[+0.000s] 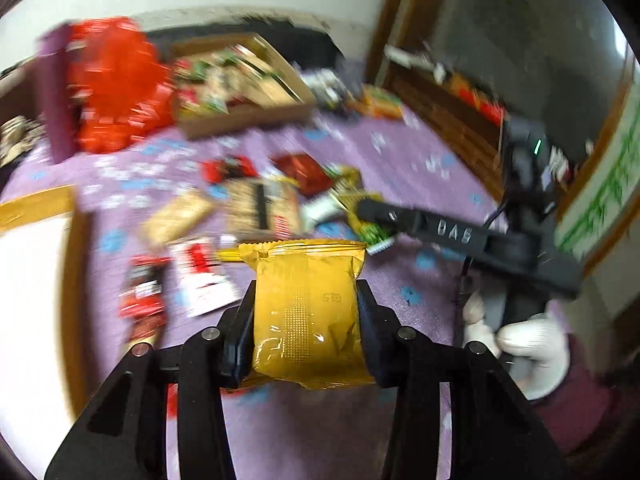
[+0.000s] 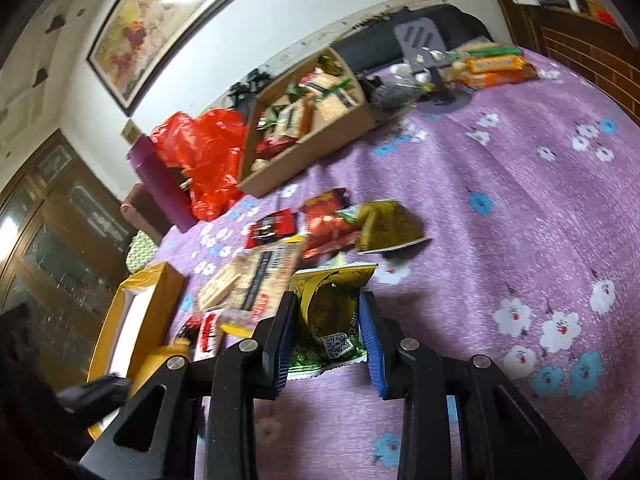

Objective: Organize snacks
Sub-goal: 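Grasp the yellow pouch with left tool while right tool grasps the green pea pouch, then carry both pouches over the white tray and open both tools to drop them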

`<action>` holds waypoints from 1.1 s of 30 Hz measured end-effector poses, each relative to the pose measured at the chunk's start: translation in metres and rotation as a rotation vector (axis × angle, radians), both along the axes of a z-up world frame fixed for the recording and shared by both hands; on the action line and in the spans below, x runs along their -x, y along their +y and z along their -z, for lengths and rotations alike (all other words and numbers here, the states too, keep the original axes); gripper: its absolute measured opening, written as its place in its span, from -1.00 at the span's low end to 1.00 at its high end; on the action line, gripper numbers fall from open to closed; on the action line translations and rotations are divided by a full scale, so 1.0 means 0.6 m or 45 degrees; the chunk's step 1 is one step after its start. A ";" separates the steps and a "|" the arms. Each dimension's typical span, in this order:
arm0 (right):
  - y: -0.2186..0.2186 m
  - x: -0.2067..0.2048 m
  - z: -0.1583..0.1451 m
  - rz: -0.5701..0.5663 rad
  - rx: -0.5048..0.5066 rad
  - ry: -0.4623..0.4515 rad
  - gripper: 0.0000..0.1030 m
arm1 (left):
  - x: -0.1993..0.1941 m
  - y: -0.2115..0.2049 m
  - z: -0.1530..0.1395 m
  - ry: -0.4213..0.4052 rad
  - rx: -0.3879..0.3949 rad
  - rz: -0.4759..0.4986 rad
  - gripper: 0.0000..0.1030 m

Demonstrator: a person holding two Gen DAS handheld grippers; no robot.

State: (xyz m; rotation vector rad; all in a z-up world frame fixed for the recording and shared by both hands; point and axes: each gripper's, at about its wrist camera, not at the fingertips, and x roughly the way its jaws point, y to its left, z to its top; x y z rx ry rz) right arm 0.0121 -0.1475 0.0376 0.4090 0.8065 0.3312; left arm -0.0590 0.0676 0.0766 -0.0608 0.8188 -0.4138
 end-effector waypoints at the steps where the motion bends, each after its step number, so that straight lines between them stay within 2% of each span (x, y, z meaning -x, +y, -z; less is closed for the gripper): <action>1: 0.005 0.003 -0.002 -0.012 0.005 -0.015 -0.37 | 0.017 0.033 -0.013 -0.025 0.019 -0.062 -0.18; 5: 0.030 0.018 -0.014 -0.047 0.037 -0.072 -0.37 | 0.056 0.148 -0.030 -0.056 0.061 -0.292 -0.18; 8: 0.067 0.035 -0.027 -0.110 0.017 -0.056 -0.38 | 0.075 0.233 -0.024 -0.048 0.069 -0.454 -0.17; 11: 0.121 0.063 -0.050 -0.216 0.017 -0.078 -0.38 | 0.090 0.309 -0.008 -0.025 0.098 -0.599 -0.17; 14: 0.205 0.089 -0.084 -0.384 0.013 -0.094 -0.38 | 0.105 0.361 0.013 0.006 0.117 -0.711 -0.17; 19: 0.328 0.118 -0.104 -0.622 -0.002 -0.054 -0.39 | 0.120 0.404 0.044 0.055 0.150 -0.781 -0.17; 24: 0.430 0.136 -0.067 -0.759 0.020 0.049 -0.39 | 0.133 0.447 0.057 0.075 0.244 -0.809 -0.16; 28: 0.485 0.147 -0.036 -0.825 0.061 0.106 -0.39 | 0.149 0.470 0.055 0.062 0.339 -0.824 -0.13; 30: 0.509 0.154 -0.025 -0.854 0.086 0.118 -0.36 | 0.157 0.483 0.055 0.073 0.412 -0.846 0.10; 33: 0.528 0.163 -0.020 -0.865 0.095 0.112 -0.33 | 0.161 0.491 0.049 0.085 0.443 -0.896 0.24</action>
